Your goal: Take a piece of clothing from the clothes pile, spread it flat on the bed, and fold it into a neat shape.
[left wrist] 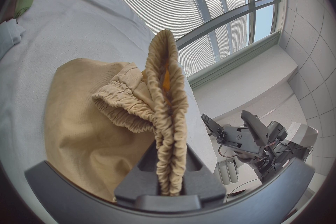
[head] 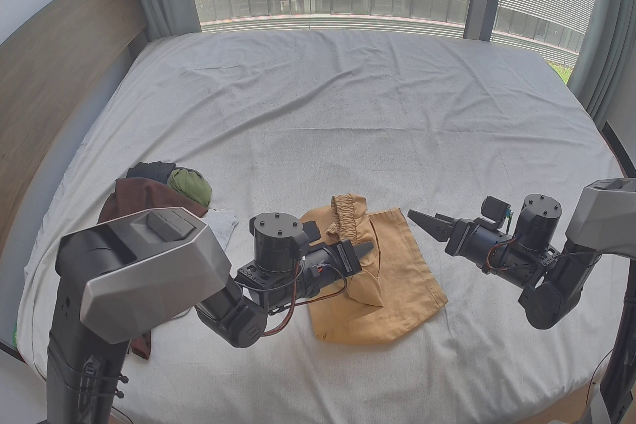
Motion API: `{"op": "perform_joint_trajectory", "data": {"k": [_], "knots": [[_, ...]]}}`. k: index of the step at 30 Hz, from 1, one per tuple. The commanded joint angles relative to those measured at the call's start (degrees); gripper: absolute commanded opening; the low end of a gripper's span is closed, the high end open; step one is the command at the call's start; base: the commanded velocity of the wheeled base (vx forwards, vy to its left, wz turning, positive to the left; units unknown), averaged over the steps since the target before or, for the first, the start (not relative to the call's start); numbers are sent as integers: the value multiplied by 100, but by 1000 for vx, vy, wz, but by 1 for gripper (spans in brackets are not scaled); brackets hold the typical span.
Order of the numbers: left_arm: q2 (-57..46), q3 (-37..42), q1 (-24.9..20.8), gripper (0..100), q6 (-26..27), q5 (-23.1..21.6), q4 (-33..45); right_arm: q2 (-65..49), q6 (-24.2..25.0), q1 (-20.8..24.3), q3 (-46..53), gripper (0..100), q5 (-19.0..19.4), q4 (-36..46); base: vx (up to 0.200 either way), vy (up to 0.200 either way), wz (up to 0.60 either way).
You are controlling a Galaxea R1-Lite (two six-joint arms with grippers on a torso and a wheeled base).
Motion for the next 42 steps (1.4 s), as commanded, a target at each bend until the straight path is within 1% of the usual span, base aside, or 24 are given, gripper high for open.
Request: {"op": "perform_joint_trajectory", "data": {"k": [1,13,23,24,29,35,39,42], "knots": [[80,-38,-56,0,-1,-8,7,0,-3,0,-4,100,6,-3,0,0,0],[141,-302,-188,0,-1,0,385,0,-3,0,-4,100,6,-3,0,0,0],[220,-495,-170,0,-1,36,578,-53,41,-114,-47,100,76,-3,0,0,0],[238,-486,-170,100,-1,36,578,-62,41,-123,-47,100,76,-3,0,0,0],[273,-495,-170,100,35,44,569,-62,41,-132,-47,100,85,-3,0,0,0],[264,-442,-197,100,35,326,534,-53,41,-123,-39,100,85,-3,0,0,0],[229,-240,-144,100,52,361,481,-35,41,-105,-21,100,85,6,0,0,0],[194,85,-30,100,184,378,209,-9,41,-79,14,100,85,6,0,0,0]]}}
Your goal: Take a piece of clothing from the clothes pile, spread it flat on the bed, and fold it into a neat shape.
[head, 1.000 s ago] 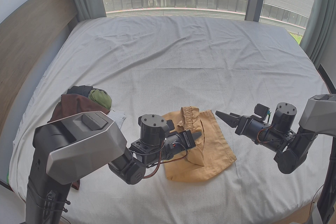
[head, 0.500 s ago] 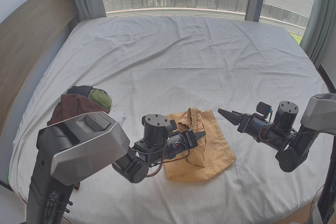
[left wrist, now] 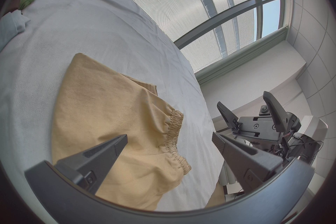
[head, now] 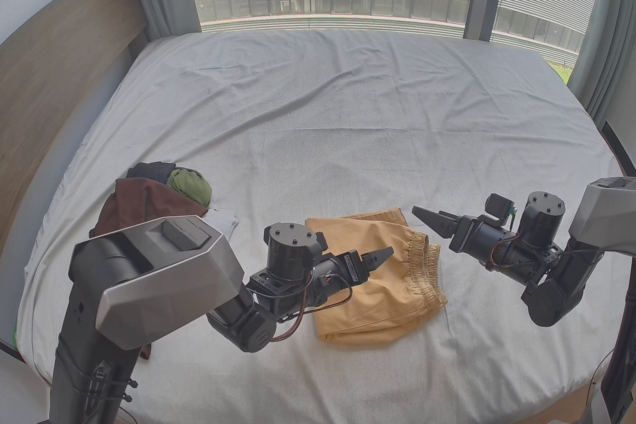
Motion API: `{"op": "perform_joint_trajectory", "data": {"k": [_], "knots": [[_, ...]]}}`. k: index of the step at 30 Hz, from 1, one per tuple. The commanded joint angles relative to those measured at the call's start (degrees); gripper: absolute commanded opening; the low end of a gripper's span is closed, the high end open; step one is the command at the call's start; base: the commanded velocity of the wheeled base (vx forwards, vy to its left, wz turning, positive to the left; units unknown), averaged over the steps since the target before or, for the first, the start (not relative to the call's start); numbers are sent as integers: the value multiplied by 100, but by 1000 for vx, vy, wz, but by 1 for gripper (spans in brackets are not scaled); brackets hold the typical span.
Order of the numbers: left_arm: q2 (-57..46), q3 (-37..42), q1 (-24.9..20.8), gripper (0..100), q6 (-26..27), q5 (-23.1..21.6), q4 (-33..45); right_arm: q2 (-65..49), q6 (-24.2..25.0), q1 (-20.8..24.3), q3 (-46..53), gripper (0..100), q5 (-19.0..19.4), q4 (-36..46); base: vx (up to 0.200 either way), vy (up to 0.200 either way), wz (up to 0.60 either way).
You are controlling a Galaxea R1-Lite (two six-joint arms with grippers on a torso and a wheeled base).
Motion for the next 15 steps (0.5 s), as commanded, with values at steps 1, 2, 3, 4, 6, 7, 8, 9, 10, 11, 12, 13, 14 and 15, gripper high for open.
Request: {"op": "perform_joint_trajectory", "data": {"k": [1,2,3,4,6,7,8,9,10,11,12,13,14,15], "knots": [[-85,410,146,100,173,14,-272,39,-2,38,41,100,1,-3,0,0,0],[-147,533,172,100,226,14,-351,47,-2,47,50,100,-8,-3,0,0,0],[-217,674,216,100,270,14,-413,47,-2,47,67,100,1,-12,0,0,0],[-261,779,242,100,287,14,-457,47,-2,56,67,100,-8,-3,0,0,0],[-454,1061,304,100,305,14,-571,56,-11,109,103,100,-8,-3,0,0,0],[-551,1166,339,100,305,5,-624,47,-11,144,129,100,-8,-12,0,0,0],[-656,1315,374,100,305,5,-694,47,-11,144,129,100,-8,-12,0,0,0],[-735,1403,409,100,296,-13,-738,56,-20,197,173,100,-8,-12,0,0,0],[-806,1518,444,100,296,-30,-790,56,-20,232,191,100,-8,-3,0,0,0],[-841,1597,480,100,296,-30,-834,56,-28,267,208,100,-8,-12,0,0,0],[-867,1702,506,100,296,-21,-896,47,-37,276,243,100,-8,-3,0,0,0],[-876,1808,541,100,296,-13,-984,47,-37,302,270,100,-8,-3,0,0,0],[-894,1922,585,100,296,-13,-1107,47,-46,320,287,100,-8,-3,0,0,0],[-920,1992,620,100,296,-13,-1186,47,-46,337,314,100,-8,-3,0,0,0]]}}
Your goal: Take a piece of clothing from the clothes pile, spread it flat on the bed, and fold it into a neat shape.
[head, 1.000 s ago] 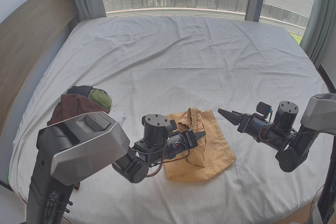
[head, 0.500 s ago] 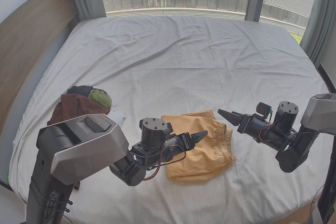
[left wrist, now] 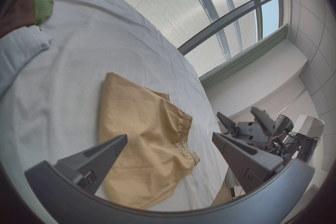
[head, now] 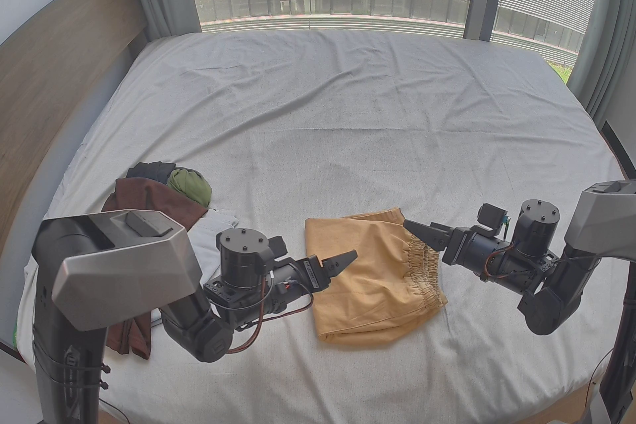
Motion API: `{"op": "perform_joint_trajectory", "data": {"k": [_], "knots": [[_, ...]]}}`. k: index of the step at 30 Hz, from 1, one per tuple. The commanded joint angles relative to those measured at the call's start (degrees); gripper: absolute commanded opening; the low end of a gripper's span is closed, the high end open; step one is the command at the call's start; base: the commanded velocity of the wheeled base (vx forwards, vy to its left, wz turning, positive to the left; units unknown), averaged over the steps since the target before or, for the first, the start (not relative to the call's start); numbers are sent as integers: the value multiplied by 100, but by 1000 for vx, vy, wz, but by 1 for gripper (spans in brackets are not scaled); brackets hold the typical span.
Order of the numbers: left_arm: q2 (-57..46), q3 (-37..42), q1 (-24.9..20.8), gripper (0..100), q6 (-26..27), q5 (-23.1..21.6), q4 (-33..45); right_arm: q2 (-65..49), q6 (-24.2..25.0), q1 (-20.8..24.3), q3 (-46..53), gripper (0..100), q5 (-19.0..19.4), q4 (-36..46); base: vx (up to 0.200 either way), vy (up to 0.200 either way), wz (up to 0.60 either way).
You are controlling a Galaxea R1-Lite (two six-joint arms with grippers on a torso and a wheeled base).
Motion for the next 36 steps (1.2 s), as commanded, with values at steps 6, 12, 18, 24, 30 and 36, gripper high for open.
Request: {"op": "perform_joint_trajectory", "data": {"k": [6,12,18,24,30,36], "knots": [[-642,1008,523,100,8,-54,-621,12,-92,266,259,100,3,12,0,0,0],[-888,1561,751,100,0,-63,-1280,-14,-101,477,391,100,3,12,0,0,0],[-1574,2344,1287,100,8,-626,-1597,21,-215,503,470,100,-6,38,0,0,0],[-2040,2651,1578,100,26,-881,-1597,144,-285,609,593,100,-15,30,0,0,0],[-2207,2959,1630,100,474,-907,-1597,337,-443,530,628,100,-15,91,0,0,0],[-2163,3082,1648,100,949,-889,-1597,1014,-760,415,558,100,-146,144,0,0,0]]}}
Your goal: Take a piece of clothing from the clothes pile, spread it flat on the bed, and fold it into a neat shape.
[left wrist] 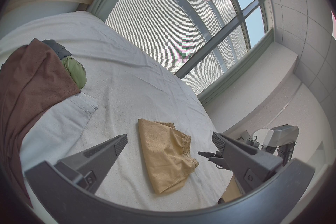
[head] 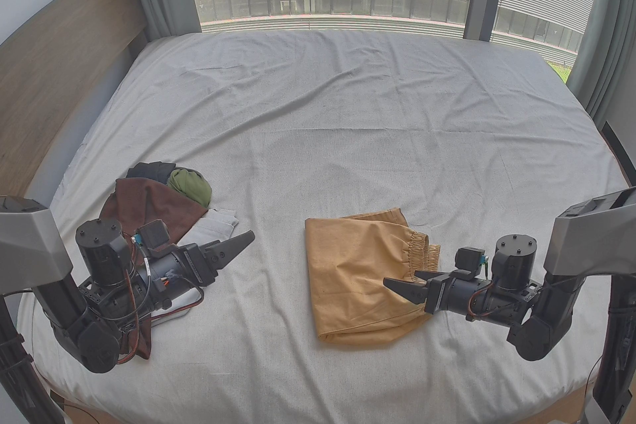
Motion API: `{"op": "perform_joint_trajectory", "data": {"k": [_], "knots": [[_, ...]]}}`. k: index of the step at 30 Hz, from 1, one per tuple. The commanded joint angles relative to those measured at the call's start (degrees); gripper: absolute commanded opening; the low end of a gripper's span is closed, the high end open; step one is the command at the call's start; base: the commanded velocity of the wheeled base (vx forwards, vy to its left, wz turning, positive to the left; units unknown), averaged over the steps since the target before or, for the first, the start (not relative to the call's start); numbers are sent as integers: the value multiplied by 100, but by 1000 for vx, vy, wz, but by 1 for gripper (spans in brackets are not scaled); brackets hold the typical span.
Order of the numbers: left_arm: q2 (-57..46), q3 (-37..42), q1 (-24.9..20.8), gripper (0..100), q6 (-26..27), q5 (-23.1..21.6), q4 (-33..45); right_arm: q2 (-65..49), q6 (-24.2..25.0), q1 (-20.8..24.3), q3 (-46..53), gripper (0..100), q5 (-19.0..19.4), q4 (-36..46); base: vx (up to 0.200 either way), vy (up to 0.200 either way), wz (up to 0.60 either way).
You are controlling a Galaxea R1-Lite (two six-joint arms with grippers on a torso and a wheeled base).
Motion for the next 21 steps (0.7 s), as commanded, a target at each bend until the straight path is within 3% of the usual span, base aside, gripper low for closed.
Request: {"op": "perform_joint_trajectory", "data": {"k": [1,10,21], "knots": [[-32,134,29,100,217,10,8,624,-190,-144,-68,100,-76,18,0,0,0],[170,178,152,100,507,28,-1,650,-445,-803,-235,100,-67,475,0,0,0],[249,195,152,100,507,2,-1,721,-533,-935,-349,100,-67,862,0,0,0]]}}
